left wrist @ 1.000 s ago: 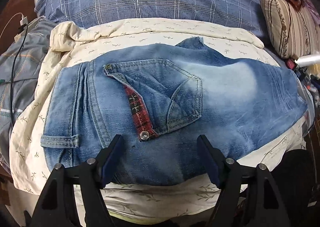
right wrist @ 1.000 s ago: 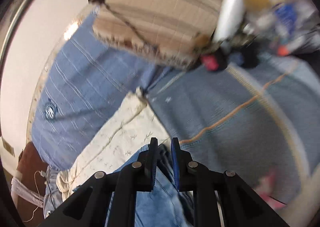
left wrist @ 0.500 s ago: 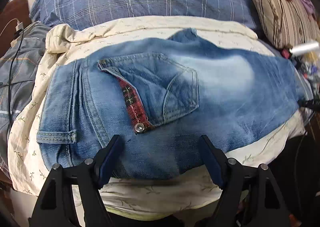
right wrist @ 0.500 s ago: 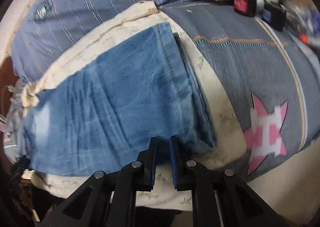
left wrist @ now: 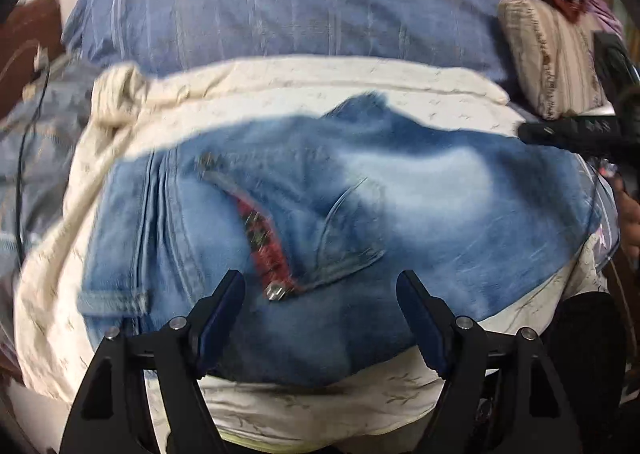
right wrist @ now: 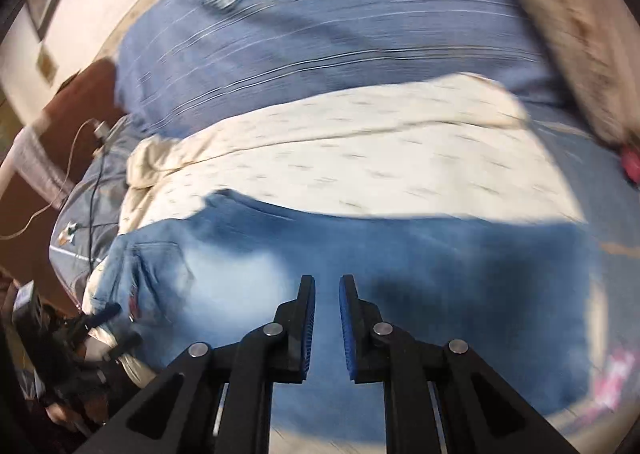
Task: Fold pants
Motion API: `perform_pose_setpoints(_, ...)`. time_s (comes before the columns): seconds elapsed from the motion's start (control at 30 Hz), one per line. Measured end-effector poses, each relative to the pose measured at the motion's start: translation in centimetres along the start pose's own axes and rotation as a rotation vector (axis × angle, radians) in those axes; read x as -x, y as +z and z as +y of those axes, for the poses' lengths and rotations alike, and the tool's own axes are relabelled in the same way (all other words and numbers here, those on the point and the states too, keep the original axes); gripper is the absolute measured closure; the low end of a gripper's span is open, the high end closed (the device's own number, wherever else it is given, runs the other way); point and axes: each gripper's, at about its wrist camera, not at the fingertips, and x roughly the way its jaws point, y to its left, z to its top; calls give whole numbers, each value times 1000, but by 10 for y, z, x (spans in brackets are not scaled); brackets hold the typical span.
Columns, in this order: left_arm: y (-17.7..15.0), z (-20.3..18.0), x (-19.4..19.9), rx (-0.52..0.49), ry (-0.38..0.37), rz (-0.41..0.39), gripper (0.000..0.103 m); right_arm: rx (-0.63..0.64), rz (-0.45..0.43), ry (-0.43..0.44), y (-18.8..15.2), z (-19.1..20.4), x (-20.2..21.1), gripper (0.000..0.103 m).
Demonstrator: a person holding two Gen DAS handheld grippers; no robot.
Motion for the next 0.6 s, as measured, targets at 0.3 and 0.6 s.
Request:
perform_pose_setpoints(0.3,-11,4,-3,-30,10,12,24,-133,99,-28,6,6,-99,88)
perform_pose_setpoints(0.6,15,40,18,38,134,-84,24,-70,-11,163,23,46,-81,86)
